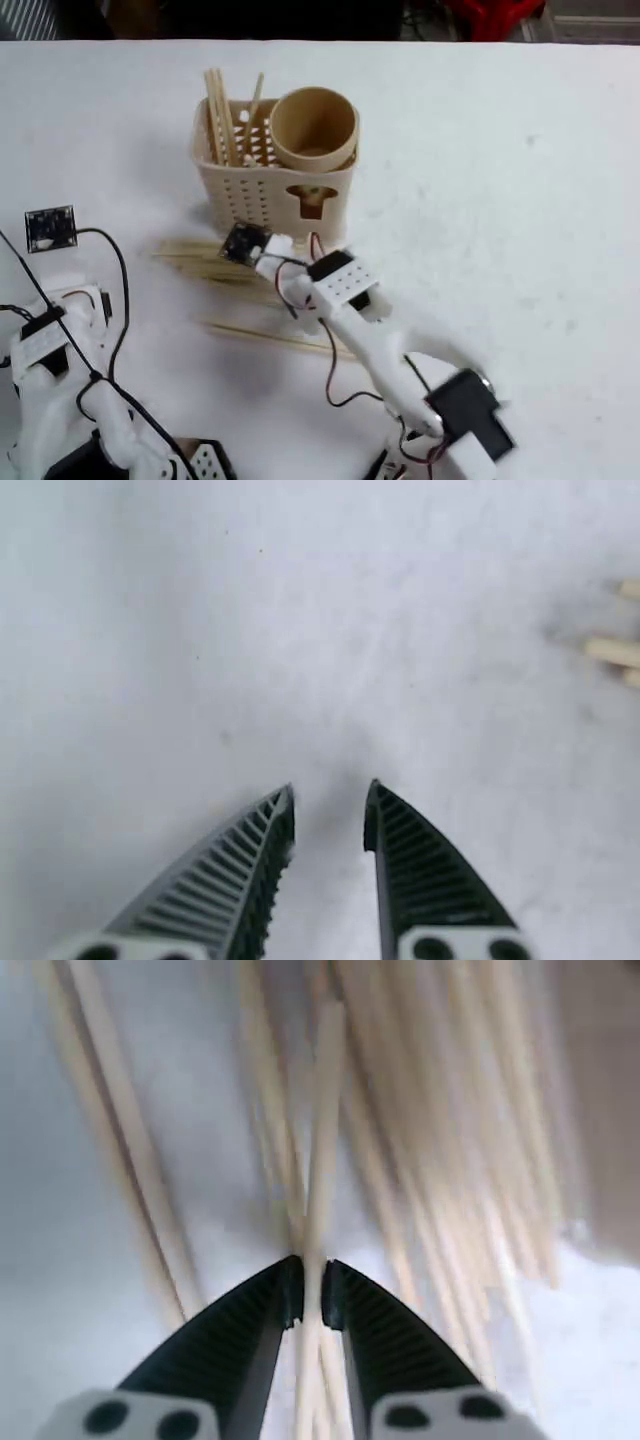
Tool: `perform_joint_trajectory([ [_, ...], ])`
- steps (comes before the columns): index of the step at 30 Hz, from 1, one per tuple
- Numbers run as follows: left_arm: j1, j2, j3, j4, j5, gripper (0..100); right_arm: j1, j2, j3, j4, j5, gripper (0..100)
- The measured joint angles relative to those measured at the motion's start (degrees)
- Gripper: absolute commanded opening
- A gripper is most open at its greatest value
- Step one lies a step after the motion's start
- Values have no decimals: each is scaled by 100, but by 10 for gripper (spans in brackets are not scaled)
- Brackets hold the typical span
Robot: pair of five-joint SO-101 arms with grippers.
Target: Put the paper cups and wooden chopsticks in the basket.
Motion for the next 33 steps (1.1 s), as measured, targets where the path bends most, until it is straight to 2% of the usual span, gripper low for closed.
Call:
perform_joint_trajectory([
  [8,0,0,0,0,0,132,70,-2321,9,413,-431,16],
  [15,0,0,0,0,0,132,70,-3736,-404,176,-1319,16],
  [22,0,0,0,0,0,132,-132,-3525,-1987,-571,-1899,17],
  [27,0,0,0,0,0,132,-475,-2655,-3068,-1424,-2119,18],
  [33,0,0,0,0,0,132,-510,-1512,-4062,-2673,-2277,18],
])
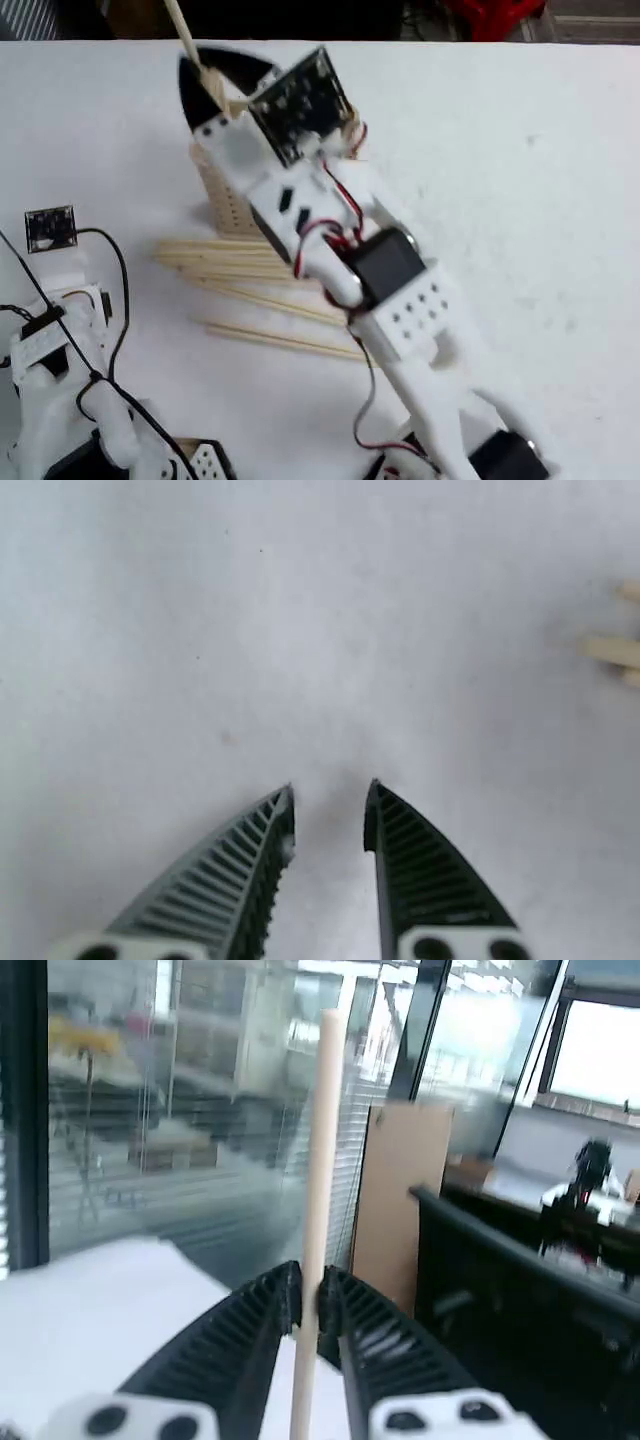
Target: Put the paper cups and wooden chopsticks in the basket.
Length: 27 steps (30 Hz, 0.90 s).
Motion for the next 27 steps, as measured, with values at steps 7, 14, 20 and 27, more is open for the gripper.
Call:
perform_joint_trajectory([
  [7,0,0,0,0,0,132,0,932,-273,-290,-26,18],
  [14,0,0,0,0,0,132,97,1116,-273,-290,-53,19],
  [20,0,0,0,0,0,132,88,1116,-273,-290,-70,58],
  [27,0,0,0,0,0,132,88,1116,-273,-123,-70,166],
])
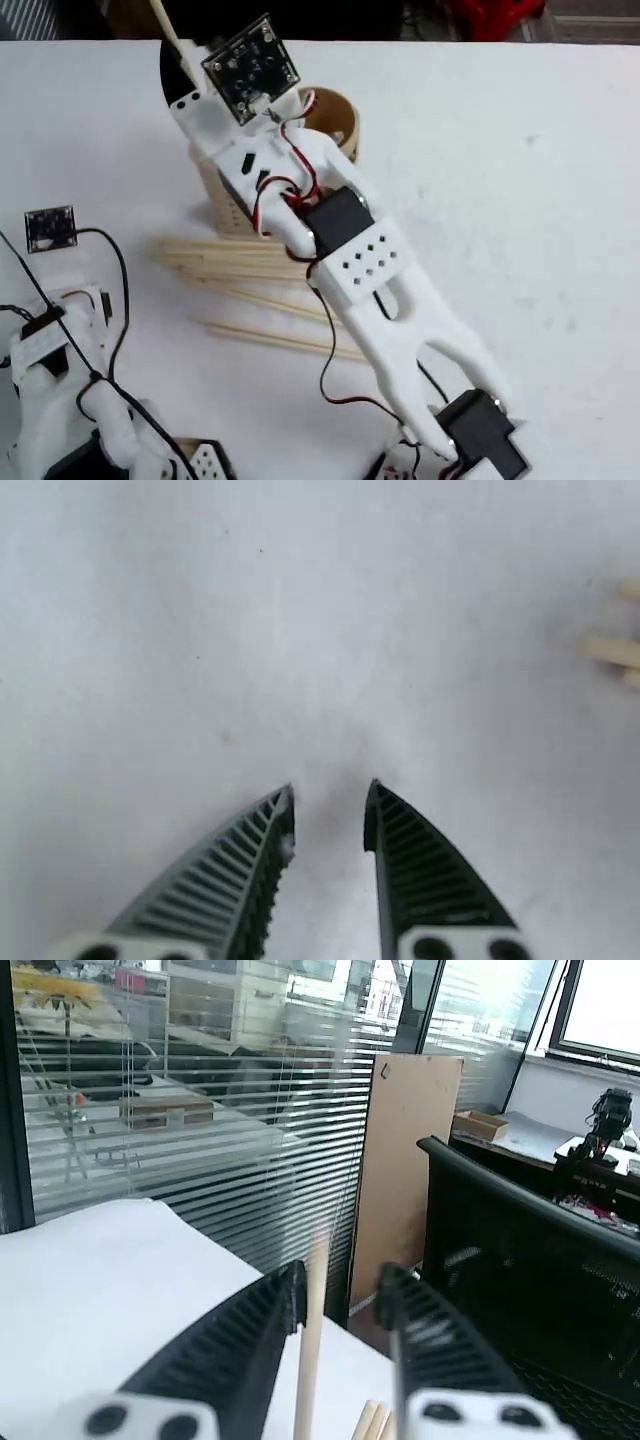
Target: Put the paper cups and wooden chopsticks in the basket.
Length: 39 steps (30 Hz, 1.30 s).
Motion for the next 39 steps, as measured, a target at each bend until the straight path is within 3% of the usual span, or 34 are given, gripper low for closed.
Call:
perform_joint_trajectory([
  [5,0,0,0,0,0,132,0,0,0,158,0,165],
  [8,0,0,0,0,0,132,0,-44,0,756,0,167],
  [15,0,0,0,0,0,132,246,-1081,387,3771,53,166],
  [20,0,0,0,0,0,132,-44,-1424,1292,5486,1380,166],
  [24,0,0,0,0,0,132,-404,-1424,2716,5292,2171,166],
  [31,0,0,0,0,0,132,-721,-1424,5037,3429,2708,169],
  [39,0,0,0,-9,0,132,-703,-255,4826,2576,2690,166],
])
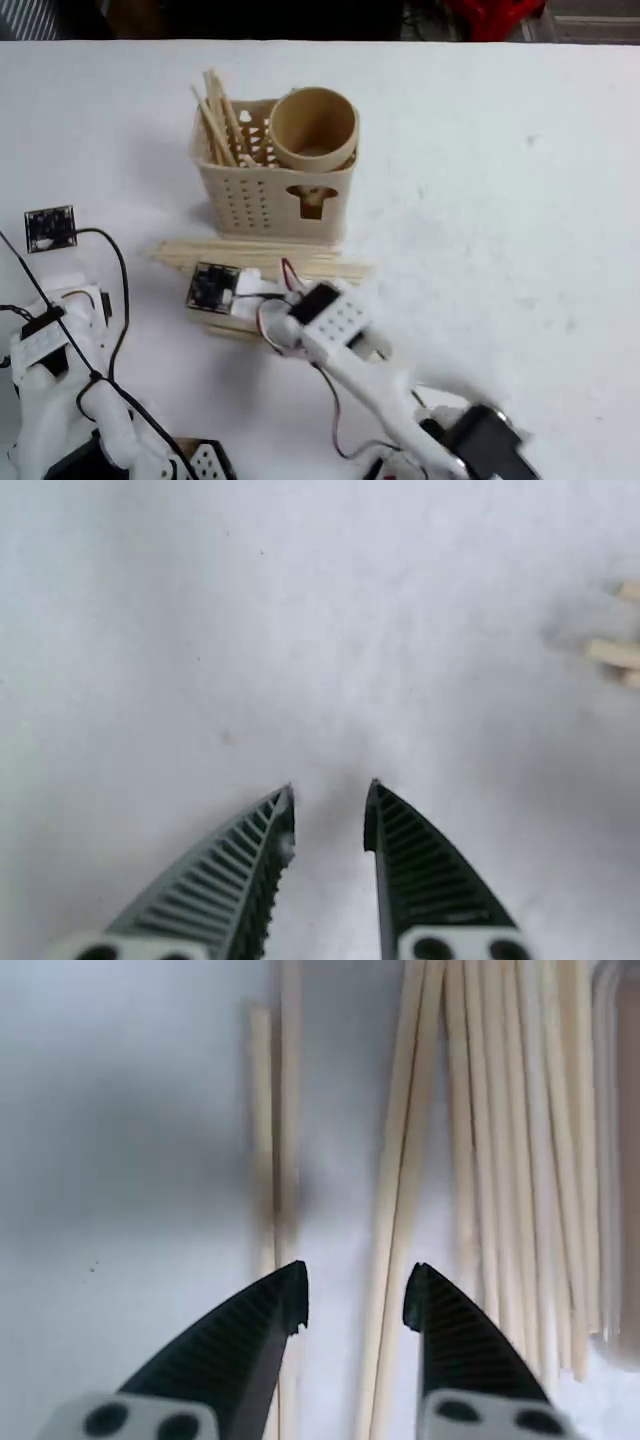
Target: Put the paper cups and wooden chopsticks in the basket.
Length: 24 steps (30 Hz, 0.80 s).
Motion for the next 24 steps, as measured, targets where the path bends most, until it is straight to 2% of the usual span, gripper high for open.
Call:
perform_joint_trajectory([
  [6,0,0,0,-9,0,132,35,1143,-774,-88,-158,166],
  [9,0,0,0,-9,0,132,53,1222,-862,-88,-193,166],
  [16,0,0,0,-9,0,132,659,1222,-897,-343,-536,166],
  [24,0,0,0,-9,0,132,633,1697,-1011,-501,-554,165],
])
